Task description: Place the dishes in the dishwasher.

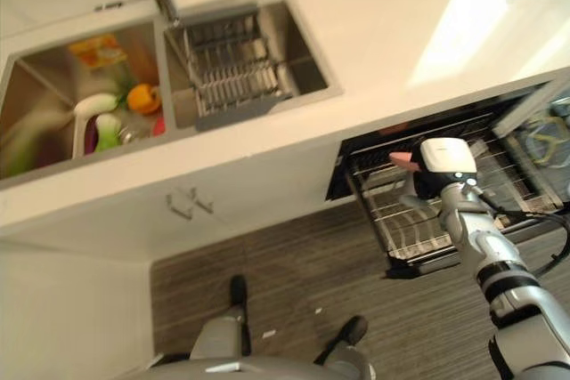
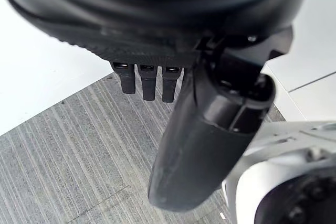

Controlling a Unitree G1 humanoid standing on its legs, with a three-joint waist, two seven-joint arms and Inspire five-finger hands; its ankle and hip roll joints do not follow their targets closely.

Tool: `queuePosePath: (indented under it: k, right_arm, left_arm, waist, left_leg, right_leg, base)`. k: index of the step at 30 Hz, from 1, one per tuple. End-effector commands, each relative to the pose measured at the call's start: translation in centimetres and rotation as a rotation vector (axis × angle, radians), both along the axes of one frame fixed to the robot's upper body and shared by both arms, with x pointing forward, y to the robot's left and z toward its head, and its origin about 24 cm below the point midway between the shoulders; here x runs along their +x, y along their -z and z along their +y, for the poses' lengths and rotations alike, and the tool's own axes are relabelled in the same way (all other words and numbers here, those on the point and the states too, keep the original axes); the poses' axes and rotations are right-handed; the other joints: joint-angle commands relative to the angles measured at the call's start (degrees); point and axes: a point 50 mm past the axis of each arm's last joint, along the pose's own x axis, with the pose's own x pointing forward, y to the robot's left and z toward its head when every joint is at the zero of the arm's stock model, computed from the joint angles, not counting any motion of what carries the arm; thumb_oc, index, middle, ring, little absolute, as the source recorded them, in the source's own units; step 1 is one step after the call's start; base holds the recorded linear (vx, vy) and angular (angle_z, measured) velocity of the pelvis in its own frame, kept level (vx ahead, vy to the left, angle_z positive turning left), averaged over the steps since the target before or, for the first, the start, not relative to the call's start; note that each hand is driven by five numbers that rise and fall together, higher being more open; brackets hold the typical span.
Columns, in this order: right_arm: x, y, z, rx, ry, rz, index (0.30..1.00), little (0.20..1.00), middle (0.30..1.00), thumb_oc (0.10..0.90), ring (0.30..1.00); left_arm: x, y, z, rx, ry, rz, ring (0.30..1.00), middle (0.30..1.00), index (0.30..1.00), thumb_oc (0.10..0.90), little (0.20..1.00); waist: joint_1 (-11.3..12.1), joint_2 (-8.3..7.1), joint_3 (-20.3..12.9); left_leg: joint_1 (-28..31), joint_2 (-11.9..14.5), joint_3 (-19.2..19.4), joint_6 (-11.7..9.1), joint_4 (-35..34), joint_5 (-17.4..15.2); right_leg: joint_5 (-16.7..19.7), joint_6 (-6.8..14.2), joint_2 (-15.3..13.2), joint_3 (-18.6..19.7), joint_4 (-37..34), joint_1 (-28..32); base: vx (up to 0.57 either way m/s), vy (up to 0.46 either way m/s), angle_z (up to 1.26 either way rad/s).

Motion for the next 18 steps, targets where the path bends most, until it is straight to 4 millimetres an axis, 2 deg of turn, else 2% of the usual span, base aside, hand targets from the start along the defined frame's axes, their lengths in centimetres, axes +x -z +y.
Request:
queuePosePath:
  k: [1,8,13,18]
  right_arm:
    - [2.5,-4.6,0.3,0.052,0.011,-0.220,0.900,0.900,0.900,0.800,0.900]
    - [1.8,-2.7,-0.3,0.110,0.066,-0.168,0.900,0.900,0.900,0.800,0.900]
    - [0.7,-2.3,-0.4,0.129,0.049,-0.175,0.900,0.900,0.900,0.800,0.900]
    - [-3.0,-3.9,-2.9,0.221,0.147,-0.390,0.900,0.900,0.900,0.800,0.900]
  left_arm:
    - [1.1,-0.4,1.0,0.051,0.022,-0.030,0.900,0.900,0.900,0.800,0.900]
    - [0.9,-0.4,1.1,0.050,0.005,-0.029,0.900,0.900,0.900,0.800,0.900]
    - [0.0,-0.2,1.2,0.049,0.007,0.005,0.900,0.900,0.900,0.800,0.900]
    - [-0.5,-0.2,1.5,0.049,-0.029,0.023,0.900,0.900,0.900,0.800,0.900]
  waist:
    - [0.8,-0.22,-0.6]
    - [0.6,0.40,-1.2]
    - [-0.5,-0.22,-3.0]
    - [-4.0,-2.11,-6.7]
  left_leg:
    - [0.0,0.5,0.0,-1.1,0.5,-5.1]
    - [0.1,0.3,-0.7,-1.1,0.5,-5.3]
    - [2.0,0.4,0.0,-1.0,0.6,-6.4]
    - [6.9,0.9,2.1,-0.7,0.8,-8.6]
  right_leg:
    - [-3.4,4.3,-4.6,4.6,1.2,-2.0]
    - [-3.6,4.1,-5.0,3.7,1.2,-1.1]
    - [-4.3,3.8,-4.9,3.5,1.2,0.6]
    - [-5.9,3.3,-3.7,4.8,1.1,3.4]
  base:
    - [-0.02,-0.009,0.23]
    - [0.01,-0.006,0.24]
    - [0.05,-0.002,0.04]
    - [0.10,-0.009,-0.08]
